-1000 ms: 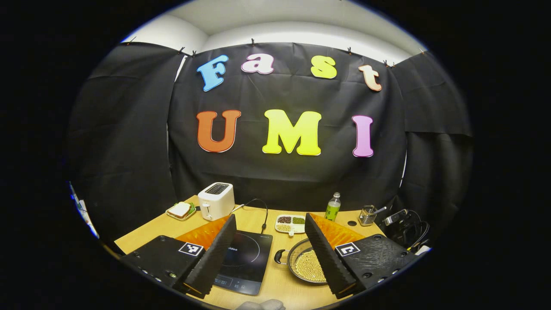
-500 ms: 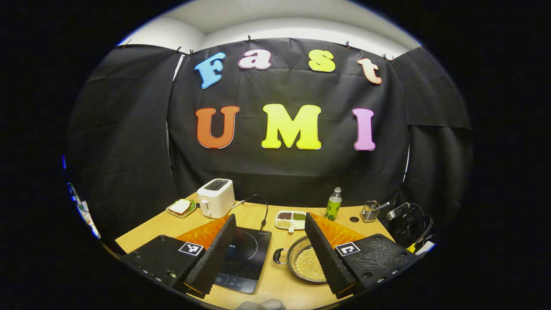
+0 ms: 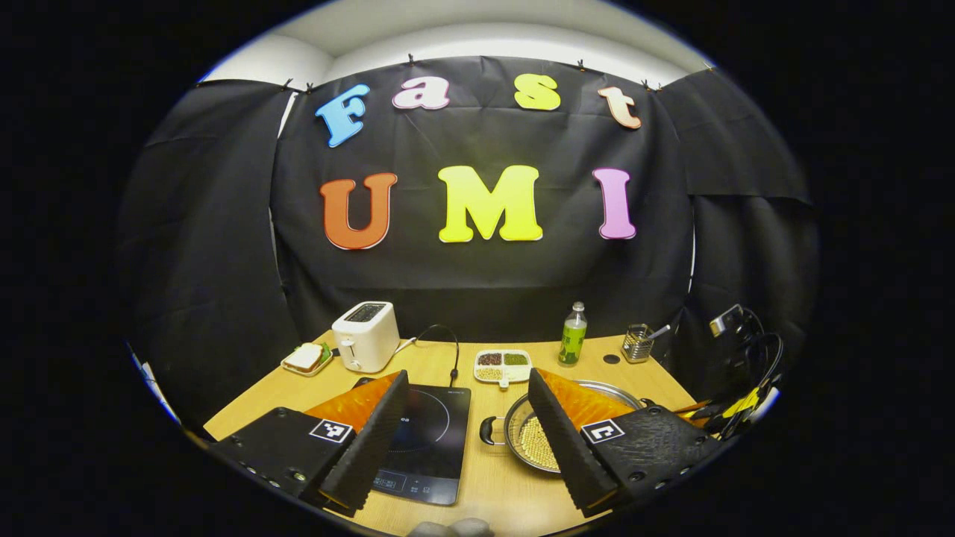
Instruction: First push the handle of the pot to place it horizontally, then grasp the pot with both hands and set it on the induction cooktop.
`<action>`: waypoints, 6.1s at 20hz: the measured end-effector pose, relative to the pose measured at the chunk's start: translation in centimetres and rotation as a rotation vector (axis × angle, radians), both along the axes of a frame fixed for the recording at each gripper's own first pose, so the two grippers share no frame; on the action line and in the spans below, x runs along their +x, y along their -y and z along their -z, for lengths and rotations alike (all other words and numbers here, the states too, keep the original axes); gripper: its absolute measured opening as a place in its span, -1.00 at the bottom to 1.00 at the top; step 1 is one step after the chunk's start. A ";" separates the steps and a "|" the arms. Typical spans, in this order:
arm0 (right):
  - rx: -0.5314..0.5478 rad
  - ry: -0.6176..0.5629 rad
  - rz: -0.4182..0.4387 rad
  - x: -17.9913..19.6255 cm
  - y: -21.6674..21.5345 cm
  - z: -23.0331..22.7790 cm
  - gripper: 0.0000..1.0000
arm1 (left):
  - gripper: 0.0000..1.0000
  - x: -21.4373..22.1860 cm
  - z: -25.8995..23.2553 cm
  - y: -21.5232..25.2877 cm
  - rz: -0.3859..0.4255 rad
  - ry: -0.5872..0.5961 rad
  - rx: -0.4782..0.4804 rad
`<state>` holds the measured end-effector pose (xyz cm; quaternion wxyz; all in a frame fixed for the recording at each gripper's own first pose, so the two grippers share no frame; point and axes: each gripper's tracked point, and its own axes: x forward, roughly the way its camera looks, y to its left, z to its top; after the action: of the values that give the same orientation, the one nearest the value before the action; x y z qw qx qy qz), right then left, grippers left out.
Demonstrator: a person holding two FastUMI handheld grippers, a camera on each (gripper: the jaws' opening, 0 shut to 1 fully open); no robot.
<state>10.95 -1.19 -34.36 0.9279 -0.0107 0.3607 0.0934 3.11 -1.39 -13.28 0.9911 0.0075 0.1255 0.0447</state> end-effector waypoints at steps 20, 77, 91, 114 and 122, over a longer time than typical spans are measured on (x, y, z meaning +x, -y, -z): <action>0.108 -0.035 0.067 5.2 -0.7 2.0 0.60 | 0.92 8.9 18.8 2.6 0.076 -0.355 -0.097; 0.068 -0.097 0.041 4.0 -16.9 -4.0 0.28 | 0.22 6.4 16.4 -13.0 0.014 -0.483 -0.049; 0.051 -0.160 0.014 6.1 -29.8 -2.9 0.28 | 0.22 6.4 18.3 -25.6 -0.033 -0.537 -0.080; -0.041 -0.121 0.063 7.9 -32.2 -2.4 0.29 | 0.22 8.9 21.8 -28.1 0.030 -0.535 -0.118; -0.054 -0.106 0.050 8.5 -32.4 -2.3 0.29 | 0.26 8.8 21.7 -28.7 0.015 -0.518 -0.121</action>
<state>19.47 31.18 -32.01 0.9089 -0.0217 0.4120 0.0606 11.94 27.27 -35.02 0.9248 -0.0399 0.3774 0.0262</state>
